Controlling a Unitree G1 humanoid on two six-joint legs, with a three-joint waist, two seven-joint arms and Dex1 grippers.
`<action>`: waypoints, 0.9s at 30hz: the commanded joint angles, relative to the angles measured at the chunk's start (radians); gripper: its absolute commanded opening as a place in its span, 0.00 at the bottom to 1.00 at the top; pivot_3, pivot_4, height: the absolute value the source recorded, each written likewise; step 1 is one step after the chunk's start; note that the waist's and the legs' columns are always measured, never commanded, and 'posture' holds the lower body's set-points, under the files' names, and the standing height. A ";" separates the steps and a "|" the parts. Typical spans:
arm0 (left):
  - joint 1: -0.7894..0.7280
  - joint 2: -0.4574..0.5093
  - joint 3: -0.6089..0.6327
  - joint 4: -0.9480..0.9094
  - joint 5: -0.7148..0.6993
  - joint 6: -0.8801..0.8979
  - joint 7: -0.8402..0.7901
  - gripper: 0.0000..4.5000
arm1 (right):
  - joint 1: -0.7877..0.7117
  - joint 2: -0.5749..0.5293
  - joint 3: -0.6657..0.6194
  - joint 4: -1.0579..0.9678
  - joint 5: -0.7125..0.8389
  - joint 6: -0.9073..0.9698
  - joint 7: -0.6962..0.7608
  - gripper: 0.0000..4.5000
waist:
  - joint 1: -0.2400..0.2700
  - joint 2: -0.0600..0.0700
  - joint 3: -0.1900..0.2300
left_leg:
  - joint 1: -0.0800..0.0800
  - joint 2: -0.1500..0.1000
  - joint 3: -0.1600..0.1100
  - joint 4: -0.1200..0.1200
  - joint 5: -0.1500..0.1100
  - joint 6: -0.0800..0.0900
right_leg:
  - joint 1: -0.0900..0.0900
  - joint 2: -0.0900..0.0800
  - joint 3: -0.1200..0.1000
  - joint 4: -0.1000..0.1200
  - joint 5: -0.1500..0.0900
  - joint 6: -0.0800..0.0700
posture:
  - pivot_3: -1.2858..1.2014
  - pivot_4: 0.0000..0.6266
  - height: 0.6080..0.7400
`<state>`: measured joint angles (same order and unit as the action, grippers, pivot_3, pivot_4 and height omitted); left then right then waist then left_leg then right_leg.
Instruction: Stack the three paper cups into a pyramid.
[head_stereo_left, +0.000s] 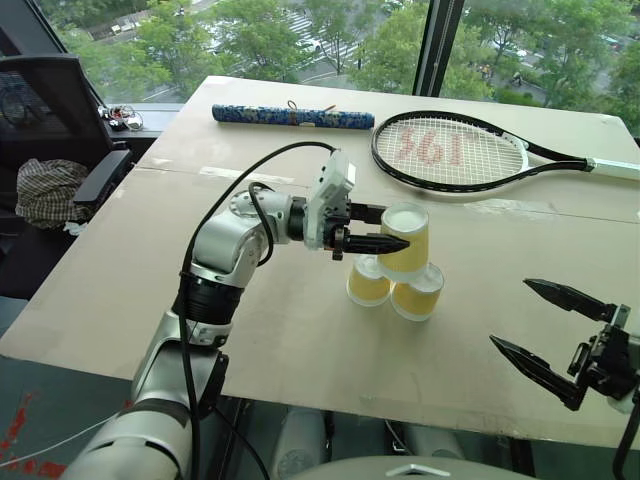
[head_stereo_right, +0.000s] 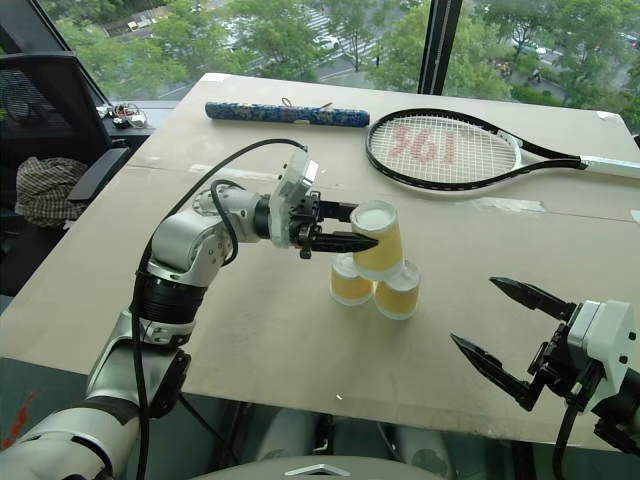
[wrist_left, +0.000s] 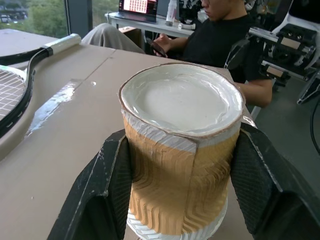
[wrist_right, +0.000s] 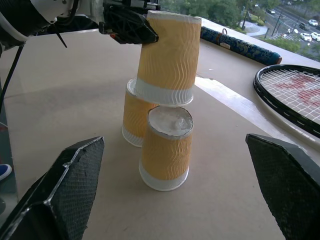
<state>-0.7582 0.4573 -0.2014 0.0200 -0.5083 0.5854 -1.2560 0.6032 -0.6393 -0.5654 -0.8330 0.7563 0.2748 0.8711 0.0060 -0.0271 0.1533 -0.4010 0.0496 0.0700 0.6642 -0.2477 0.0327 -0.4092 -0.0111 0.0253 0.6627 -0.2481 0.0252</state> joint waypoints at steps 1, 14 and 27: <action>-0.002 0.017 -0.009 -0.066 0.006 0.005 0.000 0.50 | -0.007 0.004 -0.003 -0.017 0.004 -0.018 -0.006 1.00 | 0.002 0.000 0.000 | 0.000 0.000 0.000 0.000 0.000 0.000 | 0.000 0.000 0.000 0.000 0.000 0.000 | 0.52 0.24 1.00; 0.069 0.040 0.081 -0.096 -0.018 -0.021 0.044 0.99 | -0.029 -0.005 0.022 -0.008 -0.017 -0.010 -0.012 1.00 | 0.002 0.000 0.000 | 0.000 0.000 0.000 0.000 0.000 0.000 | 0.000 0.000 0.000 0.000 0.000 0.000 | 0.52 0.24 1.00; 0.778 0.198 0.473 -0.296 -0.091 -0.078 0.143 0.99 | -0.035 -0.006 0.055 0.251 -0.139 -0.094 0.093 1.00 | -0.006 -0.001 0.000 | 0.001 0.005 0.001 -0.002 0.000 0.000 | -0.001 -0.008 0.002 -0.001 -0.002 -0.003 | 0.52 0.24 1.00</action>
<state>-0.0209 0.6442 0.2257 -0.2218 -0.5976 0.5533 -1.1241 0.5667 -0.6401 -0.4813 -0.5985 0.6191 0.2123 0.9389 0.0005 -0.0278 0.1537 -0.3996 0.0544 0.0712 0.6623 -0.2479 0.0327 -0.4101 -0.0193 0.0271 0.6621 -0.2504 0.0218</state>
